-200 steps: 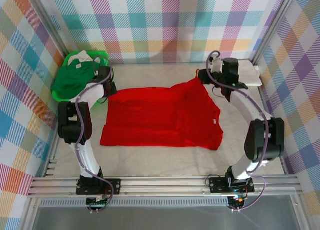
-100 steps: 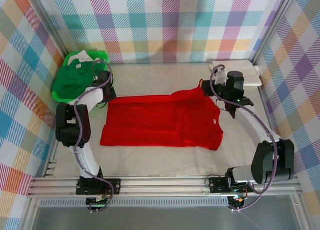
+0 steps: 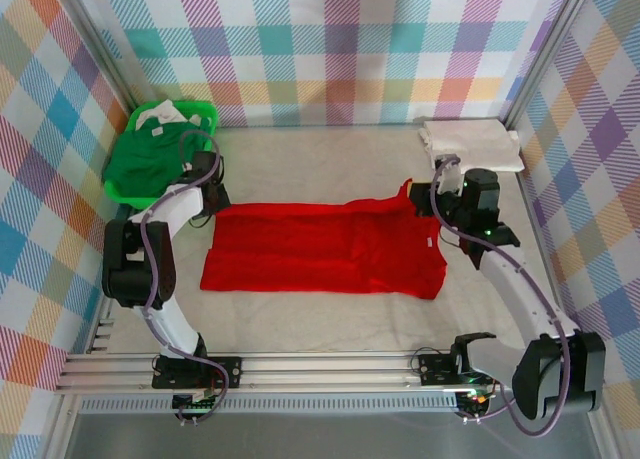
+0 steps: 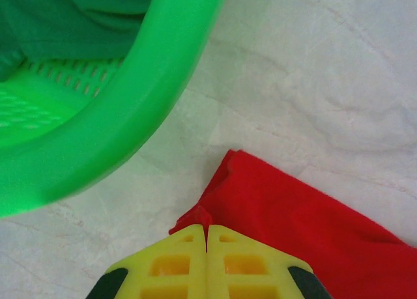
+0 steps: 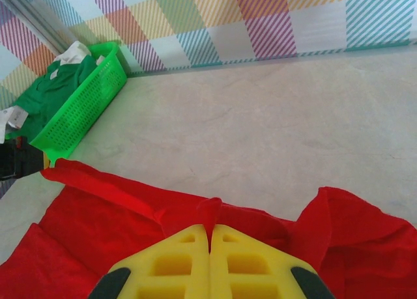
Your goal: Fold and stack the t-shirts
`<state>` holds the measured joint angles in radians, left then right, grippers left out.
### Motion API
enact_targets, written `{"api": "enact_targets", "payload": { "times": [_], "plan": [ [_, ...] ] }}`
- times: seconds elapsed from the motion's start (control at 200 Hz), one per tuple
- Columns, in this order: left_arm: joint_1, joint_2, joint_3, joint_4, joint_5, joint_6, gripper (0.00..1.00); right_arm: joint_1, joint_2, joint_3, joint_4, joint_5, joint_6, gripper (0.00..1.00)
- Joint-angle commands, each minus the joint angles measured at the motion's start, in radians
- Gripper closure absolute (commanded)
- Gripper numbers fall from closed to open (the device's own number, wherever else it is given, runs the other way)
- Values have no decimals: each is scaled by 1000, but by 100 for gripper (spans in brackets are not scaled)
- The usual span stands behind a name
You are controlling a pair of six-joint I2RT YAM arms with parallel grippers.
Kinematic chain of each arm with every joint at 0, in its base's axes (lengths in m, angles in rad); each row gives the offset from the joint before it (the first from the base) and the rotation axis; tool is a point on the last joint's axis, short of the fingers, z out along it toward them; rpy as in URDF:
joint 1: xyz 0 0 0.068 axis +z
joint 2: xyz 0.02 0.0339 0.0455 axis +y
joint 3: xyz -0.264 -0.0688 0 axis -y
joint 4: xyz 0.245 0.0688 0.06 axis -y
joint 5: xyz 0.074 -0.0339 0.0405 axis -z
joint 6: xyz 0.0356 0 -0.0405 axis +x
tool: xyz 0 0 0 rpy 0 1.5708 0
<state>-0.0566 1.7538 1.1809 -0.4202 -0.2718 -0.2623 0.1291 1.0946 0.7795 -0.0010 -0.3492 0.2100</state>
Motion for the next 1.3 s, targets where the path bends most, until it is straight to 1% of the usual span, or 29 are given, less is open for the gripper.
{"api": "enact_targets", "payload": {
  "times": [0.0,0.025,0.075,0.11,0.155,0.18,0.205,0.25,0.32,0.36,0.44,0.49,0.53,0.555,0.615,0.695,0.735,0.825,0.91,0.975,1.06,1.14,1.205,1.295],
  "plan": [
    [-5,-41,-49,-59,-61,-18,100,-6,-40,-53,-31,-6,29,100],
    [-6,-45,-57,-66,-65,-21,100,-5,-53,-64,-49,-8,33,100],
    [-6,-58,-79,-82,-63,-29,86,-5,-81,-87,-84,-12,44,99],
    [-10,-73,-96,-95,-58,-40,77,-5,-106,-105,-118,-10,55,91],
    [-19,-100,-125,-104,-43,-46,65,-5,-145,-134,-162,-8,68,76],
    [-28,-118,-145,-107,-36,-49,61,-5,-171,-148,-189,-8,73,73],
    [-37,-142,-165,-110,-34,-52,59,-5,-199,-157,-219,-7,80,71],
    [-51,-181,-200,-114,-39,-60,58,-5,-258,-173,-268,-12,97,68],
    [-60,-241,-249,-100,-24,-62,54,-5,-350,-196,-303,-26,109,61],
    [-59,-259,-257,-93,-17,-59,52,-5,-391,-203,-315,-18,118,59],
    [-62,-246,-230,-78,13,-39,52,-5,-401,-207,-282,-4,117,58],
    [-77,-214,-185,-82,21,-30,53,-1,-343,-183,-265,3,123,60],
    [-99,-183,-144,-94,21,-18,54,12,-267,-149,-252,-11,112,60],
    [-117,-164,-114,-101,13,-13,54,31,-213,-119,-255,4,106,60],
    [-165,-126,-56,-113,-7,-3,54,93,-61,-20,-309,76,78,59],
    [-221,-91,-1,-119,5,-1,54,157,144,129,-397,118,27,58],
    [-249,-81,16,-120,15,-3,54,165,237,197,-442,144,28,57],
    [-315,-76,35,-128,16,-2,53,172,421,333,-533,163,16,52],
    [-354,-87,34,-145,22,-18,53,172,569,444,-616,204,-2,50],
    [-372,-108,19,-149,39,-35,53,172,647,499,-651,232,-8,49],
    [-383,-143,-15,-147,52,-54,53,174,702,539,-662,261,0,47],
    [-385,-169,-47,-147,57,-65,53,175,736,545,-648,252,-5,47],
    [-385,-177,-65,-155,38,-71,53,176,764,554,-646,230,-19,47],
    [-385,-162,-67,-166,31,-68,53,176,795,555,-640,202,-30,51]
  ]
}}
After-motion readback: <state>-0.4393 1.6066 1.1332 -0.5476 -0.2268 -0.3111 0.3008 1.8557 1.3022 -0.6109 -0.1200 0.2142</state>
